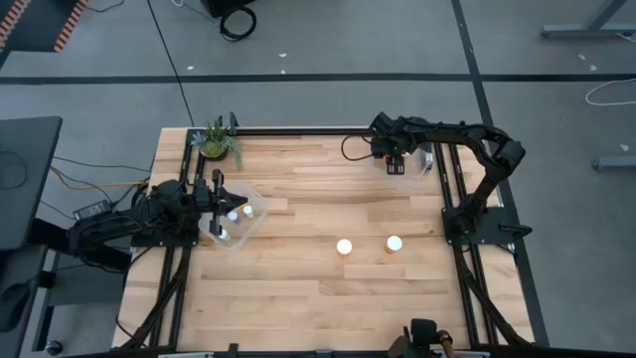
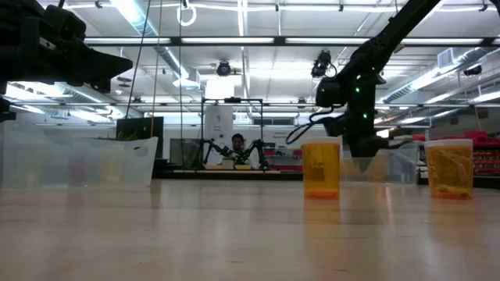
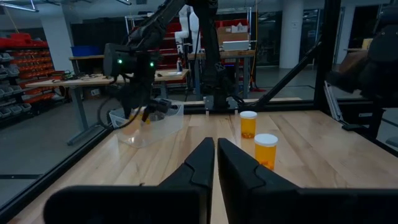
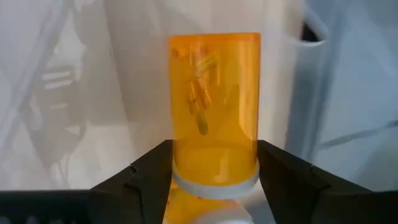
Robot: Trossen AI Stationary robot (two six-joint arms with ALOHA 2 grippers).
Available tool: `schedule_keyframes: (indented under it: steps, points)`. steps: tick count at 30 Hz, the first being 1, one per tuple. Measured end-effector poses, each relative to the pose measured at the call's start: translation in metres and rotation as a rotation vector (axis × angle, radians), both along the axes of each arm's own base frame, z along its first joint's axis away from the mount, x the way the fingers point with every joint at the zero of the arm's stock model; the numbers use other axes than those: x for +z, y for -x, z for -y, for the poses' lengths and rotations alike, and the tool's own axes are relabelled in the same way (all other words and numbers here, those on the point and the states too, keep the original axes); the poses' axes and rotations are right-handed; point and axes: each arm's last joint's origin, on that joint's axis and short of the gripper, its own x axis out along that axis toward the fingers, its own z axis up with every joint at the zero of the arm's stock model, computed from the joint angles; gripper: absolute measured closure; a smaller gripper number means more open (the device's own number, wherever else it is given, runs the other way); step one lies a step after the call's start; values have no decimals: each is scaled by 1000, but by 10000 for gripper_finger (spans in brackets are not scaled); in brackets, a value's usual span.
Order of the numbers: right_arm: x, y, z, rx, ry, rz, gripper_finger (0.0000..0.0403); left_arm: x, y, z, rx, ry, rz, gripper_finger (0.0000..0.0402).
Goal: Pick and place medicine bottles into bin by pill shape (circle, oval)
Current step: Adjust the large orange pill bottle in the right transparent bin
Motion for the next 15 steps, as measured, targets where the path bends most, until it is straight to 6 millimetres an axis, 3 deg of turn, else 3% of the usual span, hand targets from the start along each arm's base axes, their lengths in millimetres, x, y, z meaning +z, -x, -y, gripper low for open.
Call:
schedule_keyframes:
  steps: [6,15]
  points:
    - [32,-12,-2,-128,10,2,179,0,0,0,0,0,0,366]
    - [74,-30,-26,-305,-7,27,177,0,0,0,0,0,0,373]
